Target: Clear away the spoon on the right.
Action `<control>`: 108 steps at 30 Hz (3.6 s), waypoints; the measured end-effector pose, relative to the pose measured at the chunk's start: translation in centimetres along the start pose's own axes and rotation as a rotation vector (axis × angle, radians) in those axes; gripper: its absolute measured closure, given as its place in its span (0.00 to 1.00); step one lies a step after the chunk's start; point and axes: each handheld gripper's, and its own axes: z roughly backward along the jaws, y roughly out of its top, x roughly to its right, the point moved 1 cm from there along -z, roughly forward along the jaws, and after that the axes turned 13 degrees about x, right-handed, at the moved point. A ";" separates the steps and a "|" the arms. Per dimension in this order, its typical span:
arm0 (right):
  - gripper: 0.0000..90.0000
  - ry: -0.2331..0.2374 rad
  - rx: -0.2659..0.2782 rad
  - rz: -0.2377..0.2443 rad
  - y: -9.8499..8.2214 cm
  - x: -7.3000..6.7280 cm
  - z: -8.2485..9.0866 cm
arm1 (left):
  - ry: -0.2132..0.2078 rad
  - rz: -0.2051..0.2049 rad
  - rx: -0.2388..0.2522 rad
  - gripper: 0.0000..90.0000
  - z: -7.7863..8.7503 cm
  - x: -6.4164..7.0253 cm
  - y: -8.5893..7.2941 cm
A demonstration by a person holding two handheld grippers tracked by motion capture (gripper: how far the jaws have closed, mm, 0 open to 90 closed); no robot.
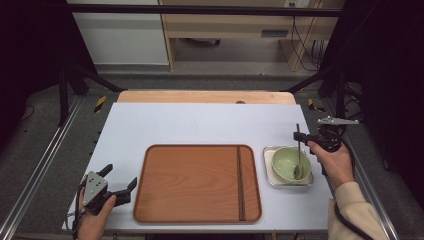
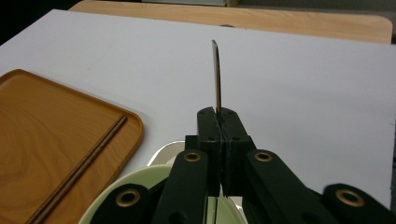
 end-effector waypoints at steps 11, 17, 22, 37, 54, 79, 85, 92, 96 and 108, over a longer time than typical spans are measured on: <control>0.99 -0.005 0.106 0.108 3.7 -2.4 1.7 | 0.005 0.001 -0.007 0.05 -0.1 -0.2 -0.2; 0.99 0.006 0.140 0.142 5.1 -3.8 2.2 | 0.006 0.005 -0.007 0.05 -0.1 -0.4 -0.3; 0.99 0.018 0.146 0.171 5.9 -4.8 2.3 | 0.007 0.015 -0.006 0.05 -0.1 -0.5 -0.3; 0.99 0.021 0.166 0.177 6.7 -5.5 2.7 | -0.008 0.036 0.011 0.05 0.0 -0.7 -0.3; 0.99 0.129 0.218 0.215 8.4 -10.9 2.4 | -0.032 0.042 0.035 0.04 -0.2 -0.8 -0.3; 0.99 0.412 0.033 0.136 -1.4 -21.7 -4.9 | -0.049 0.039 0.034 0.05 -0.5 -0.5 -0.2; 0.99 0.434 -0.019 0.094 -3.2 -21.6 -5.2 | -0.053 0.038 0.027 0.05 -0.8 -0.4 -0.3; 0.99 0.448 -0.051 0.057 -4.5 -21.1 -5.4 | -0.056 0.033 0.021 0.05 -0.9 -0.3 -0.4; 0.97 0.450 -0.077 0.067 -4.8 -20.8 -6.0 | -0.058 0.028 0.019 0.05 -1.0 -0.2 -0.4; 0.85 0.286 -0.193 0.182 -5.4 -20.3 -7.9 | -0.059 0.025 0.019 0.05 -0.9 -0.2 -0.4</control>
